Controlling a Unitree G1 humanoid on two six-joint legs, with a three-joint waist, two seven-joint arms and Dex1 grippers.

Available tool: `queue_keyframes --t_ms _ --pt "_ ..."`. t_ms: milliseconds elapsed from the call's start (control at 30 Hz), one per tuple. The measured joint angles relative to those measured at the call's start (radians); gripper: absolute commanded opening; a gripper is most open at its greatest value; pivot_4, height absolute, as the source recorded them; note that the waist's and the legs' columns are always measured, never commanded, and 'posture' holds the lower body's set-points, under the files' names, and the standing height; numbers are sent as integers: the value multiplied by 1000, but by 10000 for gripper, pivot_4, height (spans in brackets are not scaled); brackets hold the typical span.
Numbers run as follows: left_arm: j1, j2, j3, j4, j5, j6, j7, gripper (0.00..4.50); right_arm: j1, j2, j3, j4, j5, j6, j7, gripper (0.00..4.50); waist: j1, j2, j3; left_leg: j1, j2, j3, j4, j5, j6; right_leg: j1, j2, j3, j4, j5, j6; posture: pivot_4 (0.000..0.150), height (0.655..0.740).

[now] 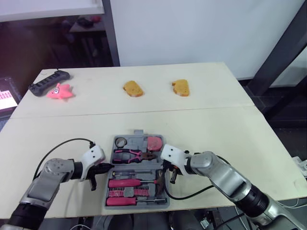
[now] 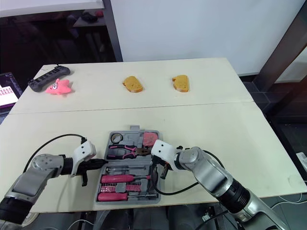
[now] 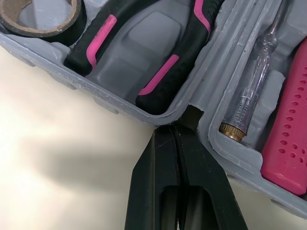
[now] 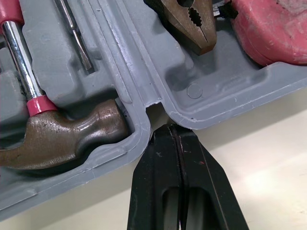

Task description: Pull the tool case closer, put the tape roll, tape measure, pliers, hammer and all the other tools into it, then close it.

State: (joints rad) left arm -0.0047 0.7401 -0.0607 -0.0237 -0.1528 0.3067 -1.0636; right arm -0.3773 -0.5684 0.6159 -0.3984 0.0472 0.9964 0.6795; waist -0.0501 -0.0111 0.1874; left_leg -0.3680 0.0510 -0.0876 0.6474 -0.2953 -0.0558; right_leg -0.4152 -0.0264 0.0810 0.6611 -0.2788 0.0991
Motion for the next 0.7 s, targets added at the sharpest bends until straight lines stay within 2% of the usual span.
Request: queue_keyframes --t_ms 700 --pt "45 7 21 -50 -13 31 20 0 7 4 0 -11 -4 12 0 267 -1 0 -1 1 0 0 0 0 0 0 0 0 0 0 0 1500 7400"
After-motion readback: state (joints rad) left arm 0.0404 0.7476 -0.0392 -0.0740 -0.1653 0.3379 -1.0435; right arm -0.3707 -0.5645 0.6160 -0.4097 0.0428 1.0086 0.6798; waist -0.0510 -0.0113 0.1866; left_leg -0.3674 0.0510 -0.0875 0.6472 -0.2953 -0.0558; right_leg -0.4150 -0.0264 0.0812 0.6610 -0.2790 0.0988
